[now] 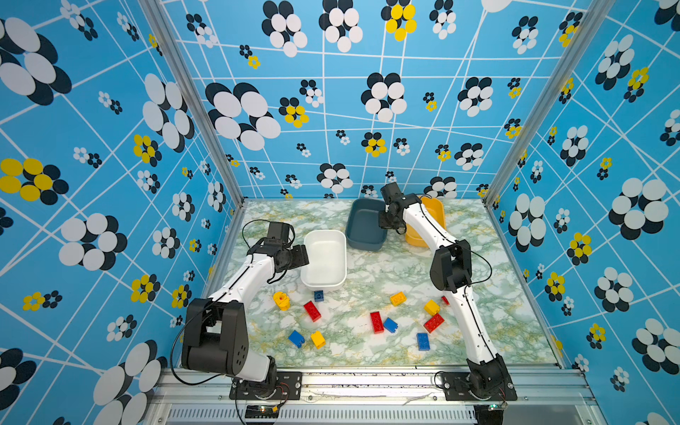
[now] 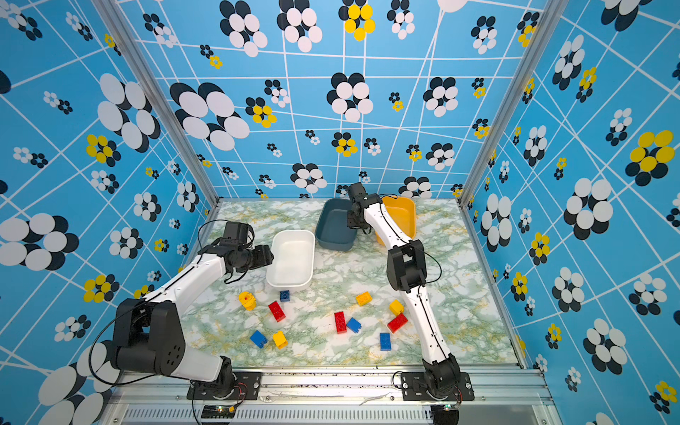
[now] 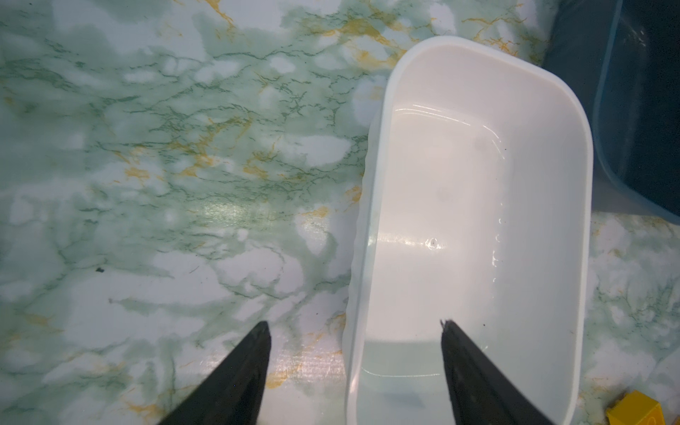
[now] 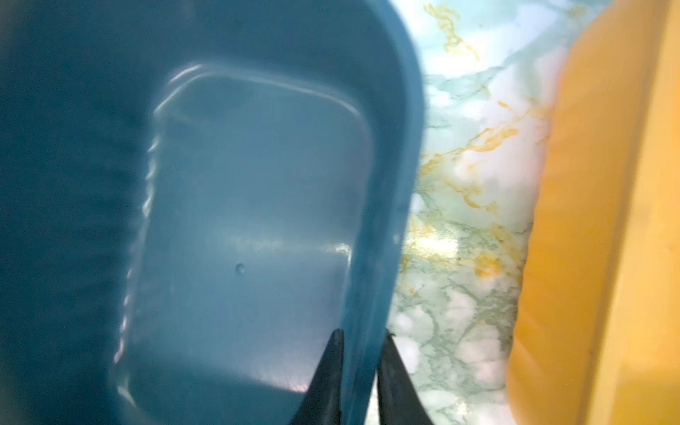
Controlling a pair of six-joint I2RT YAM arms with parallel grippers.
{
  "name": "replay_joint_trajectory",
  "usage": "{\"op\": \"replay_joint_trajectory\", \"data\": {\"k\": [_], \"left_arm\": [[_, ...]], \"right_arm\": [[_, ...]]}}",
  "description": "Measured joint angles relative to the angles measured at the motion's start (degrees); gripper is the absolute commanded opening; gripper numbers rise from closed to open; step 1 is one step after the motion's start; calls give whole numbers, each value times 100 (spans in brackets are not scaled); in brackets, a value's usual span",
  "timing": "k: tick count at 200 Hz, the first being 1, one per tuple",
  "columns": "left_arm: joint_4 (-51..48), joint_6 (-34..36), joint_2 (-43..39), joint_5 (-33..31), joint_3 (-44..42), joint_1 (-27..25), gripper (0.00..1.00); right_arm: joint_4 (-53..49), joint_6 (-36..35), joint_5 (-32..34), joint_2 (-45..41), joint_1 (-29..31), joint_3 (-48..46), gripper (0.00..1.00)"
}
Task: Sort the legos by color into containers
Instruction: 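Grip the teal bin rim with the right gripper and drag it beside the white bin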
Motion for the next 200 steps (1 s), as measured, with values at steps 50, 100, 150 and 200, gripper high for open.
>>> {"op": "replay_joint_trajectory", "data": {"k": [50, 100, 150, 200], "left_arm": [[81, -44, 0, 33, -11, 0, 75], [140, -83, 0, 118, -138, 0, 75], [219, -129, 0, 153, -181, 0, 75], [251, -188, 9, 254, -184, -4, 75]], "right_arm": [[31, -155, 2, -267, 59, -466, 1], [205, -260, -55, -1185, 151, -1978, 0], [765, -129, -192, -2229, 356, -3757, 0], [1174, 216, -240, -2778, 551, -4651, 0]]}}
